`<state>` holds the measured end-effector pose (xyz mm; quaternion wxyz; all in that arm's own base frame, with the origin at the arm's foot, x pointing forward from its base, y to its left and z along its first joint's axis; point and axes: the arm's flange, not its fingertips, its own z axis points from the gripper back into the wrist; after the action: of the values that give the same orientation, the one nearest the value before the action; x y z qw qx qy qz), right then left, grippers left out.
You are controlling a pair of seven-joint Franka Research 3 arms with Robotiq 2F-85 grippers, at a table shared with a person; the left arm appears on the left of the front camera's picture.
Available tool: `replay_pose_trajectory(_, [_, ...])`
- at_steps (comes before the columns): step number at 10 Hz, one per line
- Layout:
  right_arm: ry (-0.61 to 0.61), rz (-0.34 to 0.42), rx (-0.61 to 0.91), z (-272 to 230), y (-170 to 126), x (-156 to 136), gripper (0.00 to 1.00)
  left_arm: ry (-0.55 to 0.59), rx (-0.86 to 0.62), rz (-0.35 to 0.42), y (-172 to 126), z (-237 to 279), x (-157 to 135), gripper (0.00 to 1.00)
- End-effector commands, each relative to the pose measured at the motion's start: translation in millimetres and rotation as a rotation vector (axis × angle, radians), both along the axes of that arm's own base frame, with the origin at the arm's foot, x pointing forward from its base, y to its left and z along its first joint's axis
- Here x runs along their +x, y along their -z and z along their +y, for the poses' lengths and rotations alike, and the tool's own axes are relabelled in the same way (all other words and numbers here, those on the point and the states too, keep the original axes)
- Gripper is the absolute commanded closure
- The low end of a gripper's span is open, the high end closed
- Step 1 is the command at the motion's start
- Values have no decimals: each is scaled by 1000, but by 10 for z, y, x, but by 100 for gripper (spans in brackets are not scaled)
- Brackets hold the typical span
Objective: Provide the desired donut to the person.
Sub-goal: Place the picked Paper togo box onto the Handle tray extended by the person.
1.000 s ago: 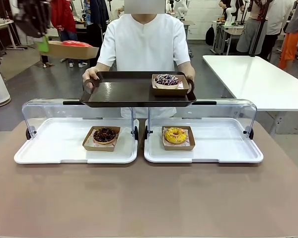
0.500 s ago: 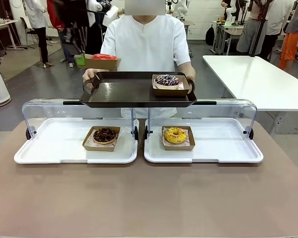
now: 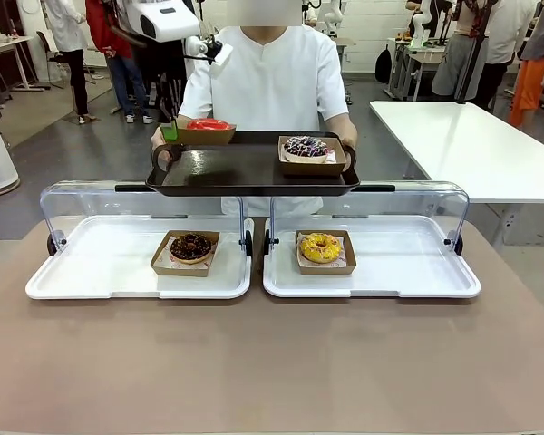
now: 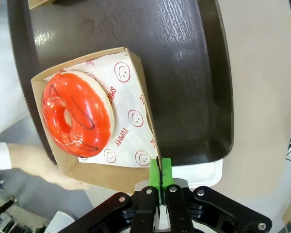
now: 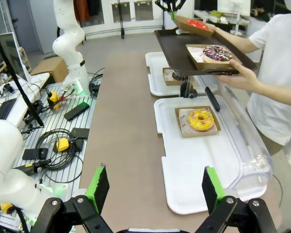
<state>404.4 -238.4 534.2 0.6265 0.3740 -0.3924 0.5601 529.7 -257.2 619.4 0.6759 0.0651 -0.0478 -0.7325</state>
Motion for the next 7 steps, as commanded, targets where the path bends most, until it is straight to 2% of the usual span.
replay_pose_trajectory(1, [-1, 0, 4, -2, 9, -1, 0, 14, -20, 44, 26, 14, 143, 99])
replay_pose_trajectory(6, [-1, 0, 4, -2, 9, -1, 0, 0, -66, 98, 254, 86, 265, 99])
replay_pose_trajectory(7, [-1, 0, 4, -2, 9, -1, 0, -1, -72, 104, 271, 93, 263, 90])
